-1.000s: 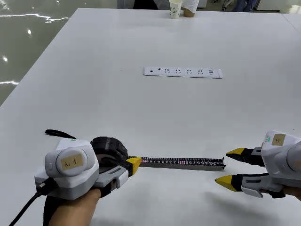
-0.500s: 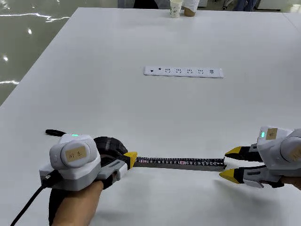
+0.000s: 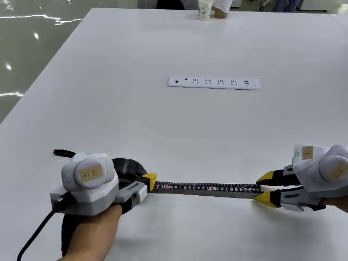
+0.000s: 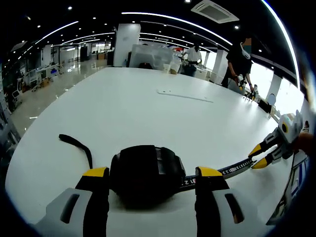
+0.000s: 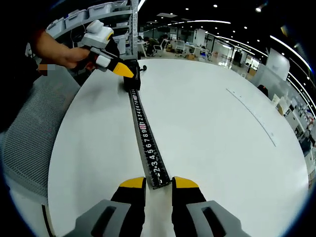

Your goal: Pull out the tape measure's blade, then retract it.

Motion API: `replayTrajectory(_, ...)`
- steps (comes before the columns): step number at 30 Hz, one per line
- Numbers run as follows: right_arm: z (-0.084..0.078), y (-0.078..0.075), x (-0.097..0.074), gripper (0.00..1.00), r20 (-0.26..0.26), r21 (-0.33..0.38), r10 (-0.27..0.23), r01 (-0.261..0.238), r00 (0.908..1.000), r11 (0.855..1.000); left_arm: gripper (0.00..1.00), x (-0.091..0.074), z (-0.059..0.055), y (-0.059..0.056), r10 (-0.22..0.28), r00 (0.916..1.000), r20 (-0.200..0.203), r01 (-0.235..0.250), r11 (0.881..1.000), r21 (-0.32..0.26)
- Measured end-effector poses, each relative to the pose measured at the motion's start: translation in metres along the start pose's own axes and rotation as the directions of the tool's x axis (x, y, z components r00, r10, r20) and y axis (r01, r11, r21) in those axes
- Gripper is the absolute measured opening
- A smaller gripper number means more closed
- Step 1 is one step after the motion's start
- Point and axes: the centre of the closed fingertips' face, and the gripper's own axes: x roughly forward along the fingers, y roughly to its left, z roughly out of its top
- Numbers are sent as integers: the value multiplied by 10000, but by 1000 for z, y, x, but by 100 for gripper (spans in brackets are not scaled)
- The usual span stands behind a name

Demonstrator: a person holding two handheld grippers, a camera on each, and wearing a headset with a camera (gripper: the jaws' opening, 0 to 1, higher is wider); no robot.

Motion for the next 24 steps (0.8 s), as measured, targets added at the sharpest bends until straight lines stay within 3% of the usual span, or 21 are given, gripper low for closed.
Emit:
replayTrajectory(9, -5, -5, 3, 12, -242, -596, 421, -435, 9988, 9973, 62, 2, -1, 4, 63, 10000, -63, -64, 9999, -103)
replayTrajectory(24, -6, -4, 3, 10, -92, -517, 651, -655, 9978, 9965, 61, 7, -4, 6, 332, 9991, -252, -336, 9993, -156)
